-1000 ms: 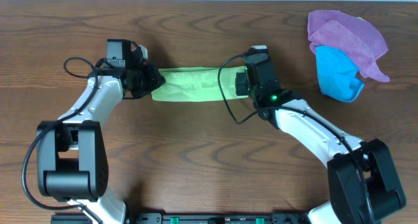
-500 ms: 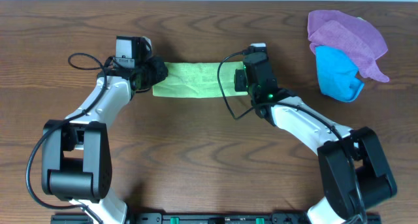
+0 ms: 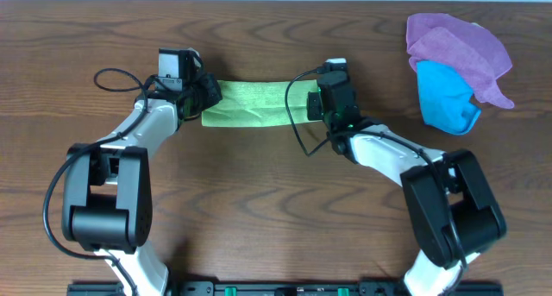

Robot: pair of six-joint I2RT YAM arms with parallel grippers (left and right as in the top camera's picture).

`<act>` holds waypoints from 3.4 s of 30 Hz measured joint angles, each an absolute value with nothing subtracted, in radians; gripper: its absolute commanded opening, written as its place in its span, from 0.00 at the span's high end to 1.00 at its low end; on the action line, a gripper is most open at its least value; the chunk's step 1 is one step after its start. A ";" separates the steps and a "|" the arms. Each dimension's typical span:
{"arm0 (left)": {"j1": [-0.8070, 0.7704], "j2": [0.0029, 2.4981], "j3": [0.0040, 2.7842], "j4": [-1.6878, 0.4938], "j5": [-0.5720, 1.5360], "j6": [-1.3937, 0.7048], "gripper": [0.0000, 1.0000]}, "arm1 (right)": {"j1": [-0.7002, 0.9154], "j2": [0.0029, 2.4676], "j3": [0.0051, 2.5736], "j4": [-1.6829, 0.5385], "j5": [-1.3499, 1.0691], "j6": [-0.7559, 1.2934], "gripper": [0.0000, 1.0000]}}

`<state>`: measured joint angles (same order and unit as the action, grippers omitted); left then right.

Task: Fold the cloth
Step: 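Press the folded green strip flat with both grippers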

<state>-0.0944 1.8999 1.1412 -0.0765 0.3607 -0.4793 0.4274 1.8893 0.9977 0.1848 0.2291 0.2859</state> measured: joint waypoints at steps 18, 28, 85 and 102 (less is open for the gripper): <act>-0.094 1.981 1.141 0.001 0.354 -0.519 0.83 | 0.427 1.924 0.998 0.192 0.244 0.273 0.70; -0.094 1.981 1.141 0.004 0.340 -0.521 0.61 | 0.427 1.924 0.998 0.180 0.248 0.266 0.66; -0.058 1.924 1.141 0.050 0.311 -0.554 0.46 | 0.441 1.803 0.998 0.010 0.233 0.281 0.71; -0.058 1.959 1.141 0.072 0.315 -0.580 0.47 | 0.441 1.803 0.998 0.008 0.233 0.281 0.71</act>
